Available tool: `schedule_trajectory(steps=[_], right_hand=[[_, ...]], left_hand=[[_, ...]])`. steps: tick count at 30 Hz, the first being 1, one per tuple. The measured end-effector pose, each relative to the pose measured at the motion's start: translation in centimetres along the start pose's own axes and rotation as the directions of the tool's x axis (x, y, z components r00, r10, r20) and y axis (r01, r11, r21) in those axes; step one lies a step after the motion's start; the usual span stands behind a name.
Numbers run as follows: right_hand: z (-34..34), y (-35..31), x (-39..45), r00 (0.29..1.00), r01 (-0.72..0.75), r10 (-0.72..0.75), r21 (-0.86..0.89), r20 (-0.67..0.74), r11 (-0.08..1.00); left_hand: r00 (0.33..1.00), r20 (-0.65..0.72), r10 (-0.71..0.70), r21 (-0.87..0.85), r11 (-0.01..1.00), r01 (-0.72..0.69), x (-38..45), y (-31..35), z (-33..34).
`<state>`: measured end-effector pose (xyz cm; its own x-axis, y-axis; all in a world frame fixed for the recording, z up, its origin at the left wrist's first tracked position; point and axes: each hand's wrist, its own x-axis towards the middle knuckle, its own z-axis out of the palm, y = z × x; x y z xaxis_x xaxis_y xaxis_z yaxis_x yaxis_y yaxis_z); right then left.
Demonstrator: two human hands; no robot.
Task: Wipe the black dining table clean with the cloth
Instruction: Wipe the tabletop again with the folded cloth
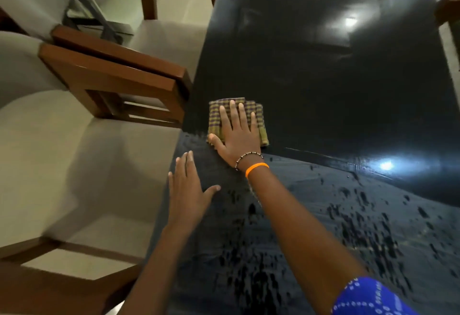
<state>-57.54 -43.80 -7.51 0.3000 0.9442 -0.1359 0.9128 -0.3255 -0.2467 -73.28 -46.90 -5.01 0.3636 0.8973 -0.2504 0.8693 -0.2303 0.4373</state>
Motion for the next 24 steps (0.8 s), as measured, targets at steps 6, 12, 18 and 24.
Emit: schedule_trajectory(steps=[6,12,18,24], right_hand=[[1.0,-4.1,2.0,0.944,0.325,-0.32,-0.051,0.078,0.944],[-0.1,-3.5,8.4,0.951,0.306,-0.298,-0.106,0.078,0.946],[0.4,-5.0,9.2,0.985,0.168,-0.164,-0.093,0.055,0.981],[2.6,-8.2,0.4,0.973,0.229,-0.227,-0.053,0.046,0.972]], left_hand=[[0.998,0.02,-0.061,-0.053,0.997,0.062,0.6,-4.3,-1.5],[0.994,0.093,-0.048,-0.092,0.994,0.057,0.6,-6.6,-2.0],[0.991,0.118,-0.056,-0.15,0.986,0.074,-0.3,-8.6,-2.3],[0.988,0.139,-0.067,-0.145,0.986,0.087,0.4,-8.9,-2.9]])
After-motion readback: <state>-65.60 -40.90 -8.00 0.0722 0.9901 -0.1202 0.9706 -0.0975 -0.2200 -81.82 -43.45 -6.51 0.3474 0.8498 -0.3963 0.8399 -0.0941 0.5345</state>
